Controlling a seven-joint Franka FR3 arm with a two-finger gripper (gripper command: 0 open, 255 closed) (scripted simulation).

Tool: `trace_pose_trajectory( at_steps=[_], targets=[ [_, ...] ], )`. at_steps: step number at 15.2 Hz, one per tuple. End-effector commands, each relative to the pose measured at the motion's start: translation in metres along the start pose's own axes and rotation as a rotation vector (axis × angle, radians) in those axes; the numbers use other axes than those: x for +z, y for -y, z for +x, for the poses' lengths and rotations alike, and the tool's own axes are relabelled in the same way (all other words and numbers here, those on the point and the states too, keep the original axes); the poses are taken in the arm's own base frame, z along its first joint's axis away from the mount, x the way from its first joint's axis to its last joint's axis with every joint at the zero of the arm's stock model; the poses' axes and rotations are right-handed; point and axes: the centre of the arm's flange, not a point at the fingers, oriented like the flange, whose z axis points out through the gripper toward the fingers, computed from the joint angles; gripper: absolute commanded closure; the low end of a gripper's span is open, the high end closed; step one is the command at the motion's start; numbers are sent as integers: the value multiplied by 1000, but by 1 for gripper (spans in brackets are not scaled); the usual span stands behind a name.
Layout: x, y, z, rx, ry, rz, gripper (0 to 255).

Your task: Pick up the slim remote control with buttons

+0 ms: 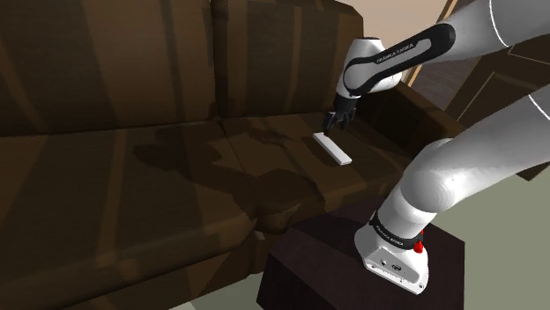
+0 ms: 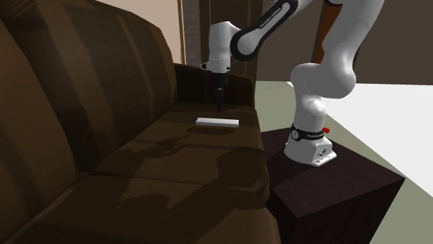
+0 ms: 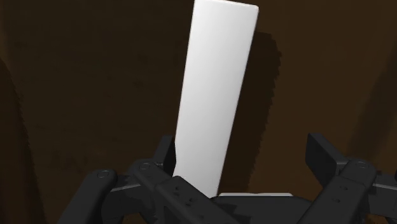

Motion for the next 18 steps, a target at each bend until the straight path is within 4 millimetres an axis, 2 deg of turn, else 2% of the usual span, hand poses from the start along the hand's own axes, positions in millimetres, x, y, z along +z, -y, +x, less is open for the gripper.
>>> trace_pose_trajectory(
  at_steps=[1,3,10,12,13,18],
  targets=[
    [22,-15,6,9,0,3,0],
    [43,-28,10,17,3,8,0],
    [80,-26,10,17,3,8,0],
    [83,-26,10,17,3,8,0],
    [83,-27,10,17,3,8,255],
    [83,-26,10,17,3,8,255]
  ],
)
